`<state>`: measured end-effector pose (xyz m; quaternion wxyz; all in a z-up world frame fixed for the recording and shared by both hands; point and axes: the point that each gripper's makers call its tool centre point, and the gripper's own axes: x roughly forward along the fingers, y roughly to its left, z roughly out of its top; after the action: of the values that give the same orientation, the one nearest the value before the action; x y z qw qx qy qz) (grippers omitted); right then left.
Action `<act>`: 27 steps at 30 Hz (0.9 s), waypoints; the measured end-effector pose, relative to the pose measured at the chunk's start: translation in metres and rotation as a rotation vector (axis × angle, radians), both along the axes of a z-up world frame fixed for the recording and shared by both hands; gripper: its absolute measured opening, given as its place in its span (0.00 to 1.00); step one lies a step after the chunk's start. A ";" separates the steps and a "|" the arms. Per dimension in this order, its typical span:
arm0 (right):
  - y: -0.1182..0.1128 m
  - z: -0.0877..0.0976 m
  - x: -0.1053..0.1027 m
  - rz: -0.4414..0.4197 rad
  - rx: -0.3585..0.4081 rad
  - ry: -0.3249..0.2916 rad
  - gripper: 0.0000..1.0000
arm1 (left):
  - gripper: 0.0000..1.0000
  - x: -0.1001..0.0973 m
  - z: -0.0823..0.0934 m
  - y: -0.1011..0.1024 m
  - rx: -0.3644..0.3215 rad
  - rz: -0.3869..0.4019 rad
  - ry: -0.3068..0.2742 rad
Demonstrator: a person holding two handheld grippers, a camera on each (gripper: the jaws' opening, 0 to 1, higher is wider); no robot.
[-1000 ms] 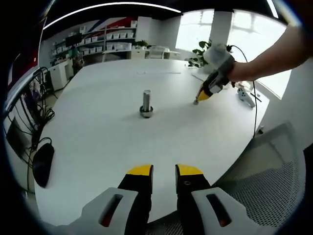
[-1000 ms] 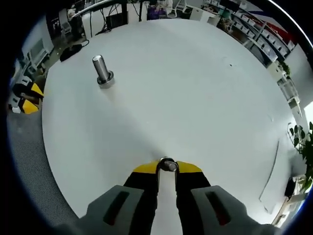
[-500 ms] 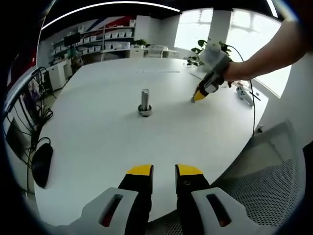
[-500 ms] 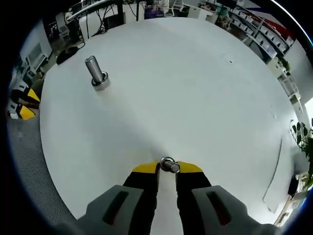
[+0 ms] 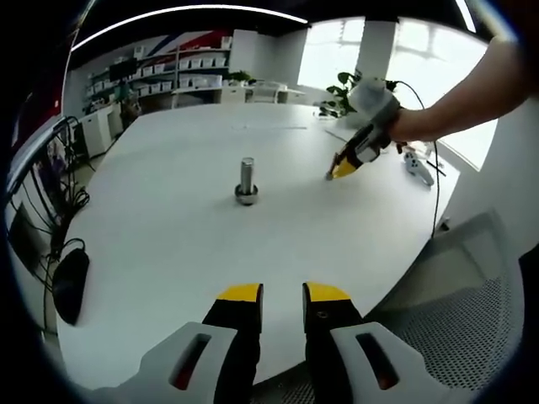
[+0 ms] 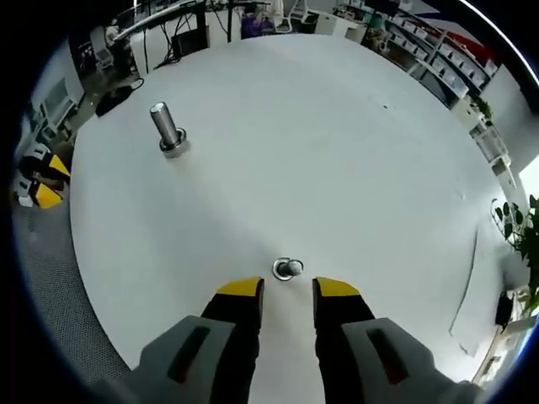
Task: Place the washer onto the threaded stud by aligning its center hole with the stud, sliding it down to the base, and recovering from edge contact or off-axis alignment until the washer reaches the visible bottom stop.
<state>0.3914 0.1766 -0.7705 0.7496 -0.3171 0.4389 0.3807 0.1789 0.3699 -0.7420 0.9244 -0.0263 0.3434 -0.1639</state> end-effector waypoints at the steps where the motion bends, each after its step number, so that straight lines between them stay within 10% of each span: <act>1: -0.001 0.002 -0.002 -0.003 0.008 -0.004 0.26 | 0.16 0.000 0.000 0.000 -0.001 -0.001 0.001; 17: -0.021 0.014 -0.050 -0.049 0.100 -0.017 0.29 | 0.17 0.000 0.002 -0.001 -0.008 -0.005 -0.005; 27: -0.016 0.036 -0.077 -0.121 0.285 -0.043 0.32 | 0.17 -0.001 -0.001 0.000 -0.004 0.001 0.014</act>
<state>0.3144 0.1607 -0.7345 0.8178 -0.1887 0.3824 0.3865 0.1779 0.3696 -0.7433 0.9220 -0.0295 0.3494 -0.1641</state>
